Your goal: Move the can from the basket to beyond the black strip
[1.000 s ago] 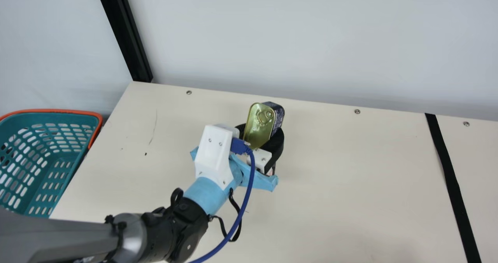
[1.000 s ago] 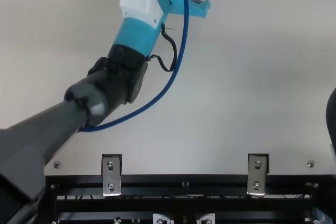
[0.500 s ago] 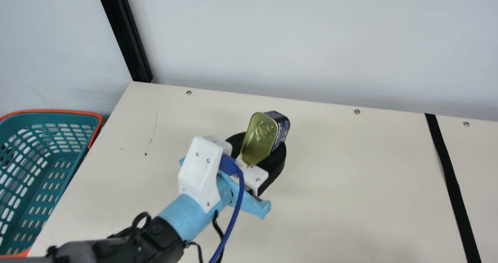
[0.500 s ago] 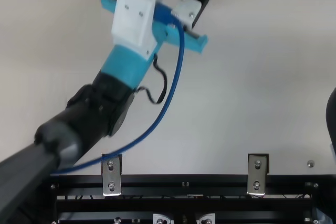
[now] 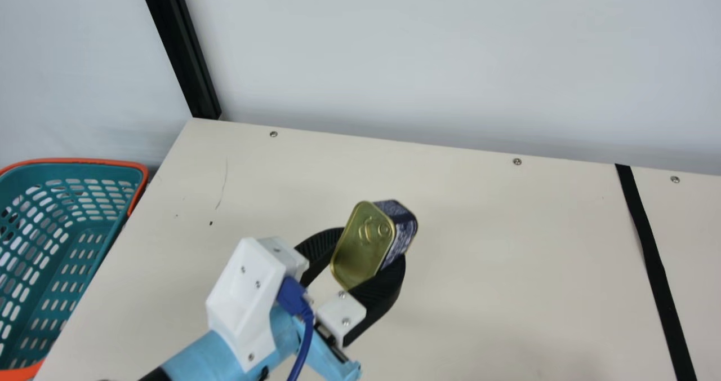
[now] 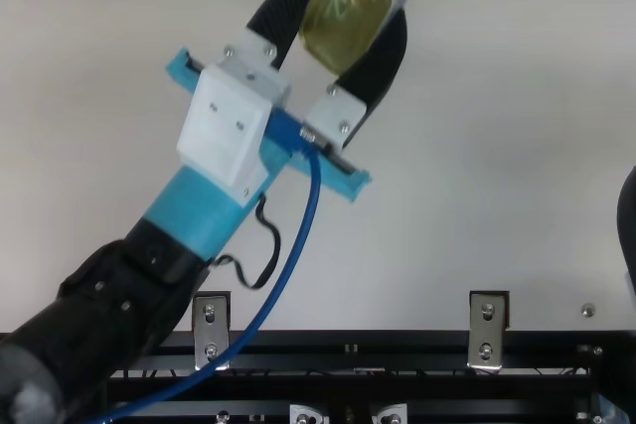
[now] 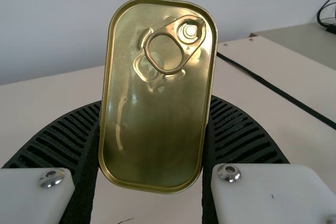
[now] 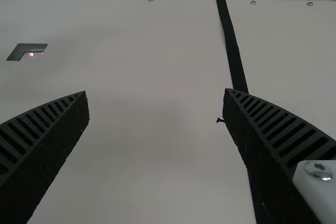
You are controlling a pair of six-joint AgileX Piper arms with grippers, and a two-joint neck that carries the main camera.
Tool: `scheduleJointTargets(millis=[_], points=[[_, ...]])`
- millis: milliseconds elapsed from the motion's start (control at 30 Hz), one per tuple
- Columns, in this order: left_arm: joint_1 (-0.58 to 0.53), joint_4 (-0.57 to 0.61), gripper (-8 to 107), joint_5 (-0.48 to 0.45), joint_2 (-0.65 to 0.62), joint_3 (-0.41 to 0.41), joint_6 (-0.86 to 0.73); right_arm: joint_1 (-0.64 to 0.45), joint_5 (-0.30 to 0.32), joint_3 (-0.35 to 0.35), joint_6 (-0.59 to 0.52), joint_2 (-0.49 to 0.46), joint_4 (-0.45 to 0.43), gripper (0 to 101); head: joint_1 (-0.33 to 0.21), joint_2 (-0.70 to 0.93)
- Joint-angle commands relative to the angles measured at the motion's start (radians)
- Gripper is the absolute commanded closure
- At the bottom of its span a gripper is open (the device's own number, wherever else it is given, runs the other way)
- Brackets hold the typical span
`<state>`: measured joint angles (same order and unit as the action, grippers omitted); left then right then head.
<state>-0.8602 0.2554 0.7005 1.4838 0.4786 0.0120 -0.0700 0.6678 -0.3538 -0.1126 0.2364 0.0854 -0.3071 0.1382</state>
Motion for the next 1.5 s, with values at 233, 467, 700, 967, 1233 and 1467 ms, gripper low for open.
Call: scheduleJointTargets(millis=[233,467,700,967,1233,1467], points=[[0.000,0.000,89,0.002,-0.004,0.000,0.000,0.026,-0.016,-0.032,0.024,0.029,0.045,0,-0.001,-0.008],[0.000,0.000,89,0.000,-0.004,0.000,0.000,0.103,-0.080,-0.129,0.044,0.139,0.149,0,-0.001,-0.008],[0.000,0.000,89,0.000,-0.004,0.000,0.000,0.210,-0.154,-0.229,0.029,0.279,0.275,0,-0.001,-0.008],[0.000,0.000,89,0.000,-0.004,0.000,0.000,0.324,-0.237,-0.290,-0.010,0.439,0.436,0,-0.001,-0.008],[0.000,0.000,89,0.000,-0.004,0.000,0.000,0.408,-0.307,-0.335,-0.098,0.591,0.596,0,-0.001,-0.008],[0.000,0.000,89,0.000,-0.004,0.000,0.000,0.450,-0.333,-0.383,-0.210,0.713,0.740,0,-0.001,-0.008]])
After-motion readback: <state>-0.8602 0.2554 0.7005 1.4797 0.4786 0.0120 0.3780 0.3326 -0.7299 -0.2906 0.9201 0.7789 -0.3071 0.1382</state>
